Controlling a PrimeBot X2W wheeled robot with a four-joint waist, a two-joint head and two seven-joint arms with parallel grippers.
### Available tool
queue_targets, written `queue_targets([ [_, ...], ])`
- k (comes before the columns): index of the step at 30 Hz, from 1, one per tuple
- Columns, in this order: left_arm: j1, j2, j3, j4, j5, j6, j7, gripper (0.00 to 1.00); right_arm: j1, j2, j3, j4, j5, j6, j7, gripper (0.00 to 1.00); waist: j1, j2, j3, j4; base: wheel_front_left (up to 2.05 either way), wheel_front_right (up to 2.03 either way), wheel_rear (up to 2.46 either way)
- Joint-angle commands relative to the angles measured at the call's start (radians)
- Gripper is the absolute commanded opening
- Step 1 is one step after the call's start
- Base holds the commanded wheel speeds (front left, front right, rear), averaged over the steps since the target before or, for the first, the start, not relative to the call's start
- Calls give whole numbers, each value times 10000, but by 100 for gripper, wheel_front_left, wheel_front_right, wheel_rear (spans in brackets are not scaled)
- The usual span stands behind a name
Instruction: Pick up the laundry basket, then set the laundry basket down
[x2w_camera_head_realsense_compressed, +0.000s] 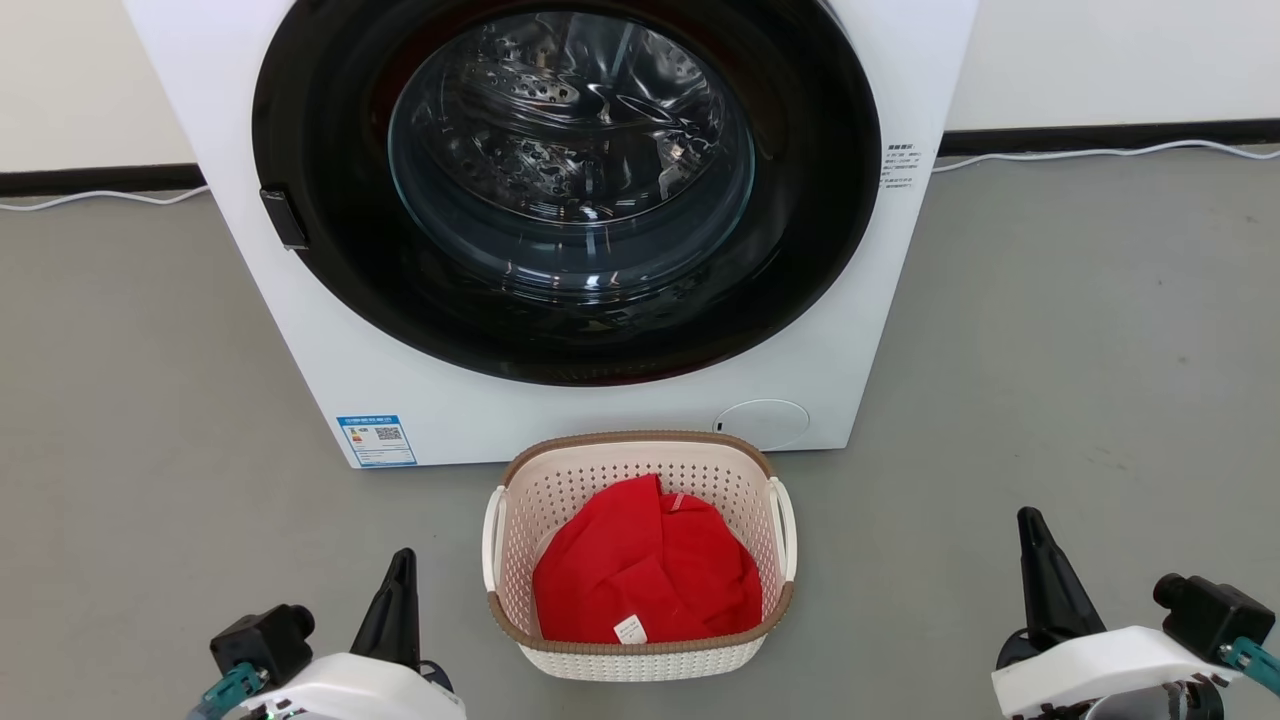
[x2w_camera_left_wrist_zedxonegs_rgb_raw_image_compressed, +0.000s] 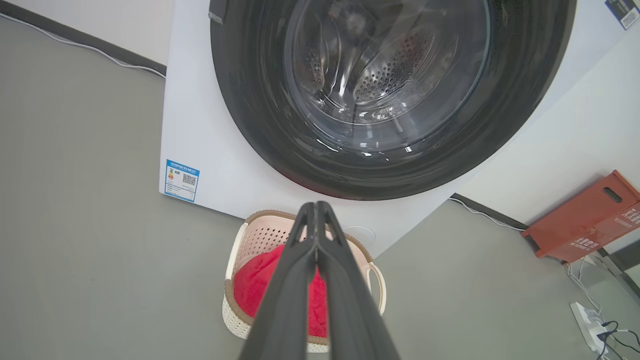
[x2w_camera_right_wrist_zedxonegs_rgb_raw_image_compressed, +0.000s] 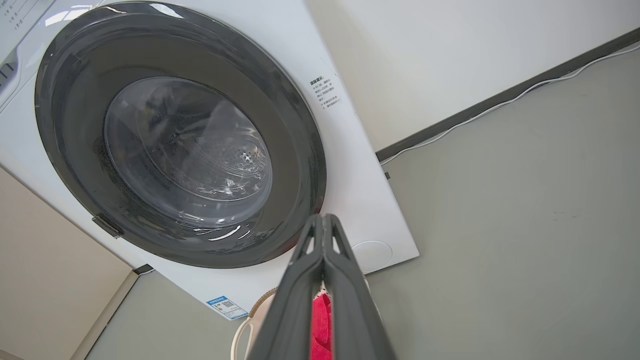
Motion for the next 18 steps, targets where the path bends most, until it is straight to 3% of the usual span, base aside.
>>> queue_targets([
  [1,-395,48,157,-316,-328,-92,50,0,-351,-61,-23,-313,293,17,103,0,-2,-1,-1,5,0,0,0],
  [18,-470,67,466,-399,-2178,-256,551,0,-407,21,-185,-390,2128,27,591,0,-2,-1,-8,67,0,0,0],
])
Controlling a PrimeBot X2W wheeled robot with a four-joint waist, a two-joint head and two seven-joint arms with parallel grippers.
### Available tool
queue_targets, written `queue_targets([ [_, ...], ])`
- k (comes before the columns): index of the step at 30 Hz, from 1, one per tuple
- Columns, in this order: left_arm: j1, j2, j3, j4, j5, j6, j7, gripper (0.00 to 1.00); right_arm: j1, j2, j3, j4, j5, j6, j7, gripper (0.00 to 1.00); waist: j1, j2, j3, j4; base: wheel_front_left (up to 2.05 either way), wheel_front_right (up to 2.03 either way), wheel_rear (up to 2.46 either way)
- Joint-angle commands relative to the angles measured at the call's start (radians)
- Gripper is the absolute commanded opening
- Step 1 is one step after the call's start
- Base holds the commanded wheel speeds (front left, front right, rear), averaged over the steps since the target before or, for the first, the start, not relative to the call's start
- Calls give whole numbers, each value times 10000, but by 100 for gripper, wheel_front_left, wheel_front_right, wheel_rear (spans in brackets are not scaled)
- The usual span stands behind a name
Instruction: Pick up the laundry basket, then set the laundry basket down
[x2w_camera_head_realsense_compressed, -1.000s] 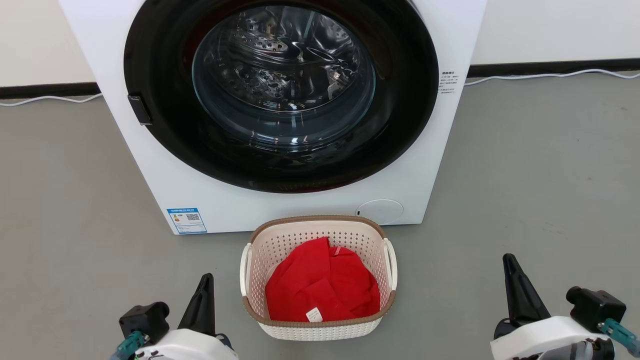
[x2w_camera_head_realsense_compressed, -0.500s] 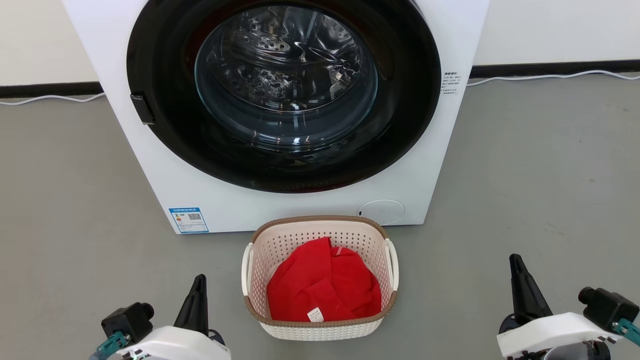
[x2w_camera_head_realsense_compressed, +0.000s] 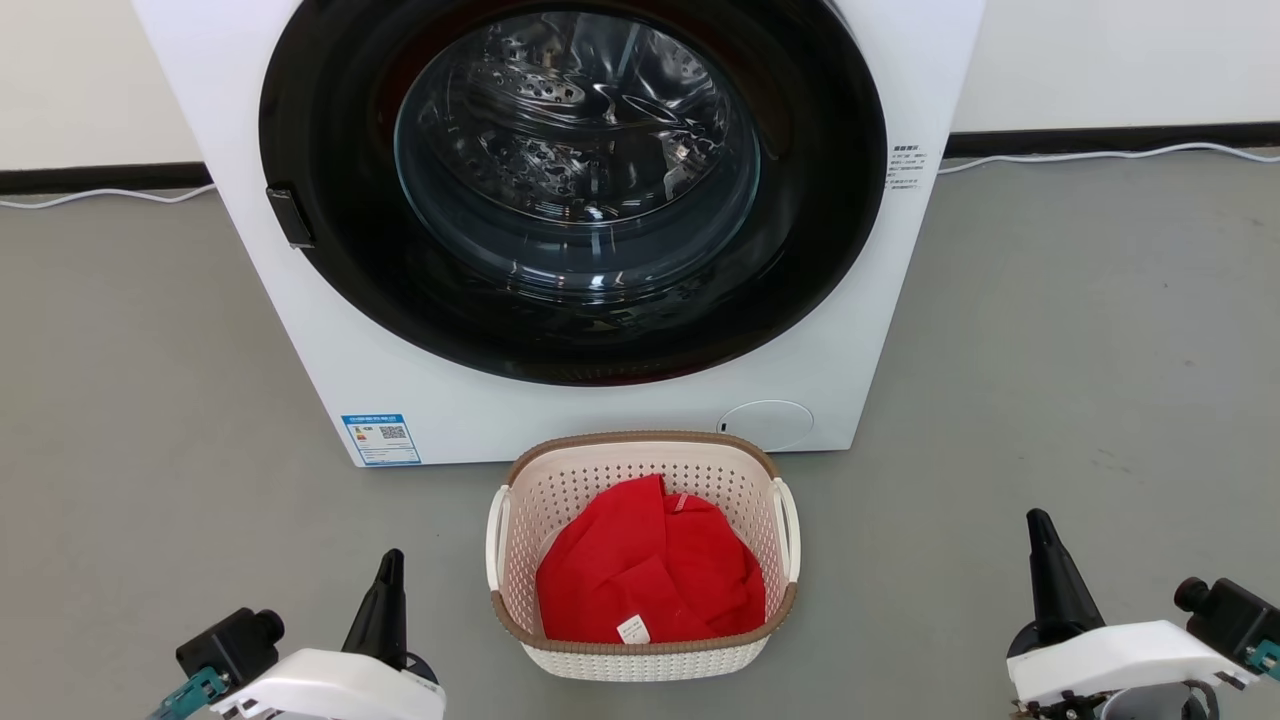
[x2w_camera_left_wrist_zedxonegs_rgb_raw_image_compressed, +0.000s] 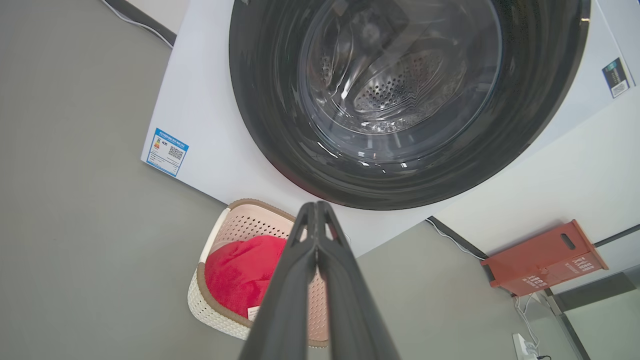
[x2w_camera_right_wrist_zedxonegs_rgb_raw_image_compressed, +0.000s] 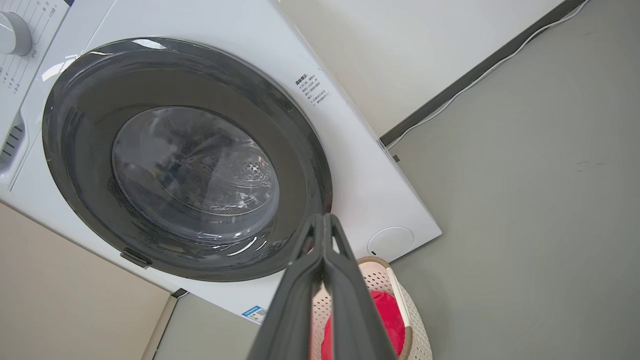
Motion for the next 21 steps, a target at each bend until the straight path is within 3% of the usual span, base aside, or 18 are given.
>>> queue_targets([
  [1,-465,66,198,-308,-335,-103,49,0,-400,-47,-12,-299,330,27,98,0,-1,-1,-1,5,0,0,0],
  [21,-553,88,562,-404,-2516,-296,639,0,-466,49,-204,-388,2491,39,675,0,-1,-1,-10,78,0,0,0],
])
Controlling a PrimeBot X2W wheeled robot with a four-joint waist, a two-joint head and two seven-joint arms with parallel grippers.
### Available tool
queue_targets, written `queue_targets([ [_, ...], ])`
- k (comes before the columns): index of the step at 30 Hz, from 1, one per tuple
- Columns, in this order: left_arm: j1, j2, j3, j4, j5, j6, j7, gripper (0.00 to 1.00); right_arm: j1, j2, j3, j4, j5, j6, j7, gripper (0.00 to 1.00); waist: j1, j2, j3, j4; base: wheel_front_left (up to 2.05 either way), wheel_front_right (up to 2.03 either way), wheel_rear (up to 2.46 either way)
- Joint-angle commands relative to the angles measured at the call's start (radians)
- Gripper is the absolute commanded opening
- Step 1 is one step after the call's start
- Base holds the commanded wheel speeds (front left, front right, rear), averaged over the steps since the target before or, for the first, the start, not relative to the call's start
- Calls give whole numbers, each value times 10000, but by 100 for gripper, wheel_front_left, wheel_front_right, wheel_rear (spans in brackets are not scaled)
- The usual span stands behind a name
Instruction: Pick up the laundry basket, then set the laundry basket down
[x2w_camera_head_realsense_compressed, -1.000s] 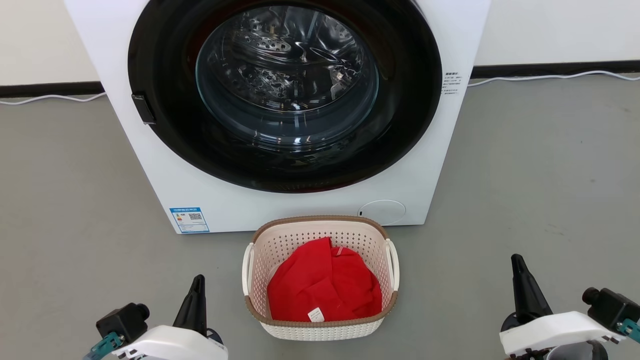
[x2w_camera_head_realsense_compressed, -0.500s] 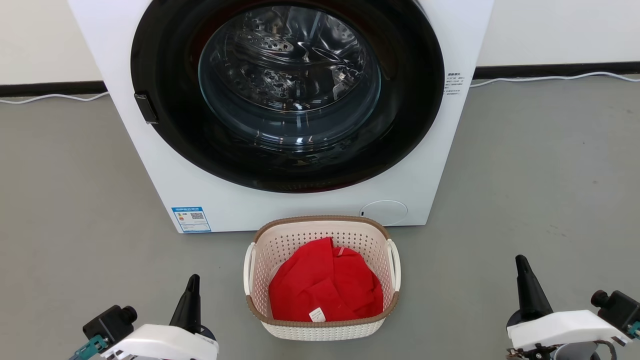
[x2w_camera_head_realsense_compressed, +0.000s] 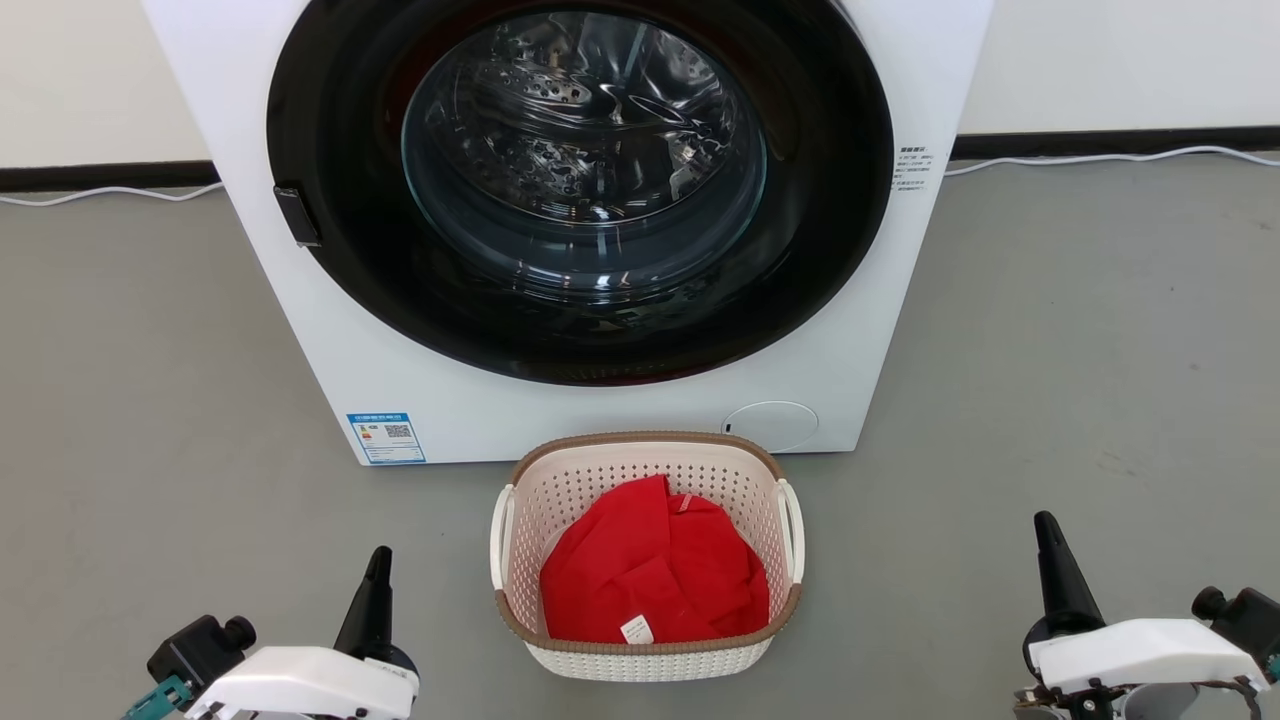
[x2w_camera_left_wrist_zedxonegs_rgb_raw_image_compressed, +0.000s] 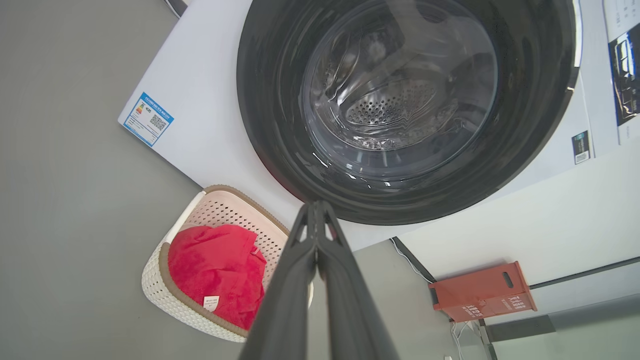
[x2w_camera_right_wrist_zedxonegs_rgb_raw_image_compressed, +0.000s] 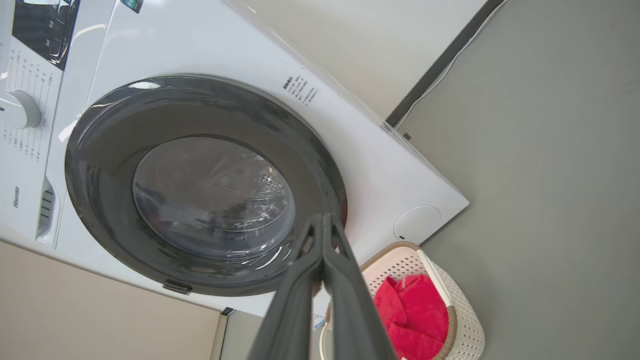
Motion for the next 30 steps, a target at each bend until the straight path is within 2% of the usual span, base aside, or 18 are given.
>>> queue_targets([
  [1,-515,83,245,-315,-349,-120,93,0,-448,-50,49,-318,357,39,98,0,0,-1,-1,6,0,0,0],
  [30,-639,114,756,-452,-3415,-392,922,0,-541,85,-218,-444,3398,56,907,0,0,-1,-14,109,0,0,0],
])
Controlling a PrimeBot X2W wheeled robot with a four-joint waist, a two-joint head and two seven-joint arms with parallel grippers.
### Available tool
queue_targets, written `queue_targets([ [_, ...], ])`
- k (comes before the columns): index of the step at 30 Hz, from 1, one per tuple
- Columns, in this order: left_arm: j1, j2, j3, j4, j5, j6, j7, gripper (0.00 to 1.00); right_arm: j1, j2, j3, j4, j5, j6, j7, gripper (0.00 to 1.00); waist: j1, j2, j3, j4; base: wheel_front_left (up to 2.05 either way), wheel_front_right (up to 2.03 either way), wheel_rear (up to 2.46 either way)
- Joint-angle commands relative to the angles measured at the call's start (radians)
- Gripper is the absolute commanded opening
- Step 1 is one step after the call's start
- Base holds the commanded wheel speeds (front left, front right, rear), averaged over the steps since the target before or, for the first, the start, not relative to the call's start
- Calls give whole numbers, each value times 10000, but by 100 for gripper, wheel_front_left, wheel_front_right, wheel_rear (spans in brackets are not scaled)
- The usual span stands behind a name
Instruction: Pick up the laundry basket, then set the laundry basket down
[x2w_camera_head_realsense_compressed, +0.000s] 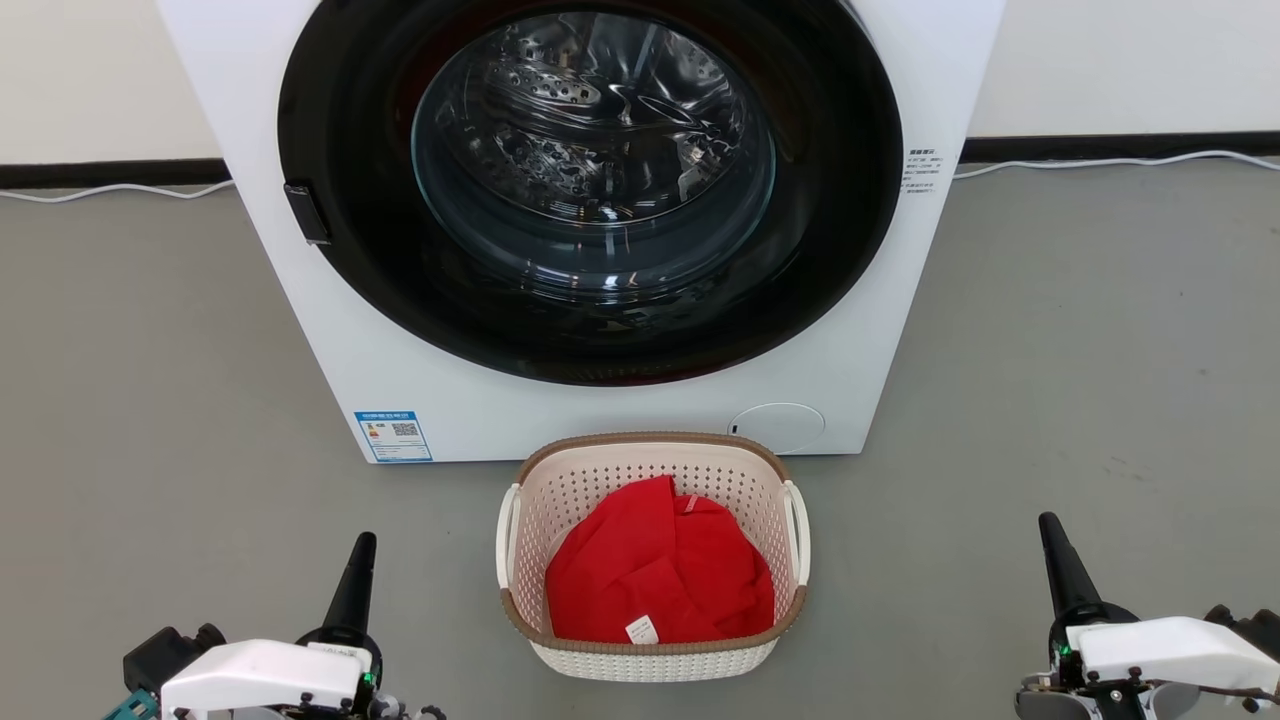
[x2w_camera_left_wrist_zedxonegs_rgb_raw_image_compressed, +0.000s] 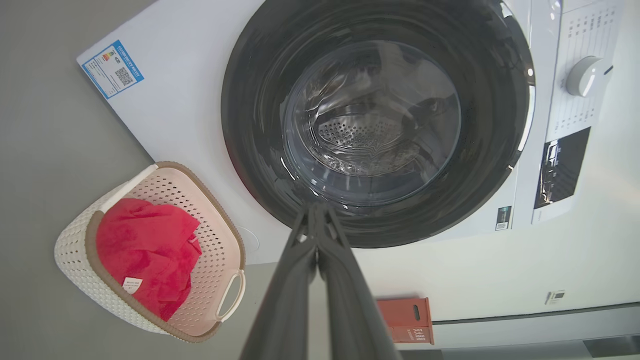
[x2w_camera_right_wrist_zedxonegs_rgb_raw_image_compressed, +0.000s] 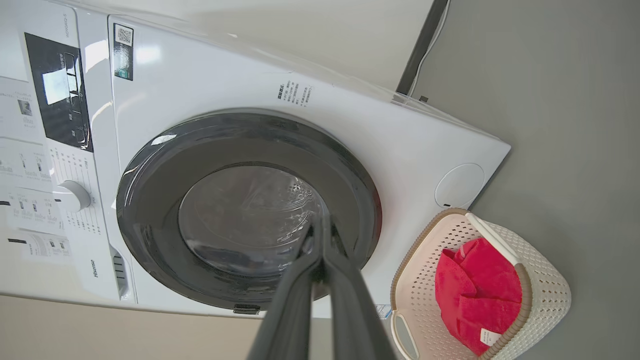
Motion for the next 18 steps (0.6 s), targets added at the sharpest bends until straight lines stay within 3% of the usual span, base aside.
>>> queue_targets([
  [1,-519,106,297,-319,-295,-137,98,0,-512,-44,111,-343,289,56,119,0,0,-1,0,4,0,0,0],
  [18,-594,124,606,-401,-2145,-301,599,0,-568,38,-49,-420,2125,66,607,0,0,-1,-8,66,0,0,0],
])
